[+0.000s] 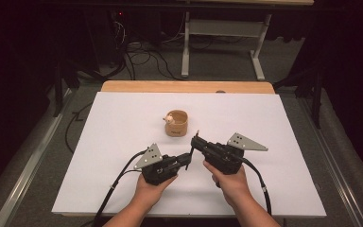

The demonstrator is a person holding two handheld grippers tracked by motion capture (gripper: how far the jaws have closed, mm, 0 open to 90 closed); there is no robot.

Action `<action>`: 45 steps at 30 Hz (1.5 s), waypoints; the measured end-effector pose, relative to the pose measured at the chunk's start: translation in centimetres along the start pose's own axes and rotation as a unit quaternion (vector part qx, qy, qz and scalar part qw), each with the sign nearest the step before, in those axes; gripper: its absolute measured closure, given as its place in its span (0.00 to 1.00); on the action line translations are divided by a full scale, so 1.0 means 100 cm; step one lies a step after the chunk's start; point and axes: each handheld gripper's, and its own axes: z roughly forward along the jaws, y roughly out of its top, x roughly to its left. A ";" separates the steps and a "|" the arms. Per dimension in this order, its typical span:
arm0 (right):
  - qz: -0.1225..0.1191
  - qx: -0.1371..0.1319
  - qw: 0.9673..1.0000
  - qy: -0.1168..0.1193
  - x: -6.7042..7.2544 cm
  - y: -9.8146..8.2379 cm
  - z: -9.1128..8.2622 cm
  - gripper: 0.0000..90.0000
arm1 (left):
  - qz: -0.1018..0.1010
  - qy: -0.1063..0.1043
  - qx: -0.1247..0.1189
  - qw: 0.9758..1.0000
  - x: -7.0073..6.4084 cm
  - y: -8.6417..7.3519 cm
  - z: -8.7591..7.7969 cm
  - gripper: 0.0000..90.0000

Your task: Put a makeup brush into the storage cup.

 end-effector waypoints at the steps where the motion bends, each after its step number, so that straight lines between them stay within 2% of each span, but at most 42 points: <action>1: 0.002 0.000 1.000 0.002 0.000 0.000 0.000 0.95 | 0.000 0.000 0.000 1.000 0.000 0.000 0.000 0.93; 10: -0.004 0.002 1.000 0.005 0.001 0.000 0.000 0.96 | 0.004 0.000 0.002 1.000 0.000 0.000 0.000 0.93; 13: -0.006 0.004 1.000 0.005 0.001 0.000 0.000 0.96 | 0.004 0.005 0.004 1.000 -0.001 0.001 0.001 0.91; 20: -0.019 0.002 1.000 -0.001 0.002 0.000 -0.001 0.96 | 0.004 0.012 0.016 1.000 0.000 0.006 -0.001 0.69; 27: -0.051 0.017 0.998 -0.014 0.003 -0.003 0.001 0.96 | -0.004 0.023 0.031 0.999 0.002 0.012 -0.002 0.59; 32: -0.080 0.026 0.996 -0.016 0.007 -0.005 0.002 0.95 | 0.004 0.031 0.044 0.999 0.000 0.014 -0.001 0.56; 36: -0.092 0.033 0.995 -0.012 0.011 -0.008 0.005 0.95 | 0.007 0.030 0.041 0.999 -0.002 0.015 -0.001 0.56; 37: -0.103 0.038 0.994 -0.009 0.013 -0.010 0.007 0.95 | 0.009 0.028 0.039 0.999 -0.003 0.016 -0.001 0.57; 40: -0.110 0.039 0.993 -0.004 0.015 -0.011 0.008 0.95 | 0.010 0.027 0.040 0.999 -0.004 0.016 -0.002 0.61; 45: -0.108 0.043 0.993 -0.001 0.018 -0.012 0.009 0.95 | 0.012 0.022 0.040 0.999 -0.003 0.016 -0.003 0.69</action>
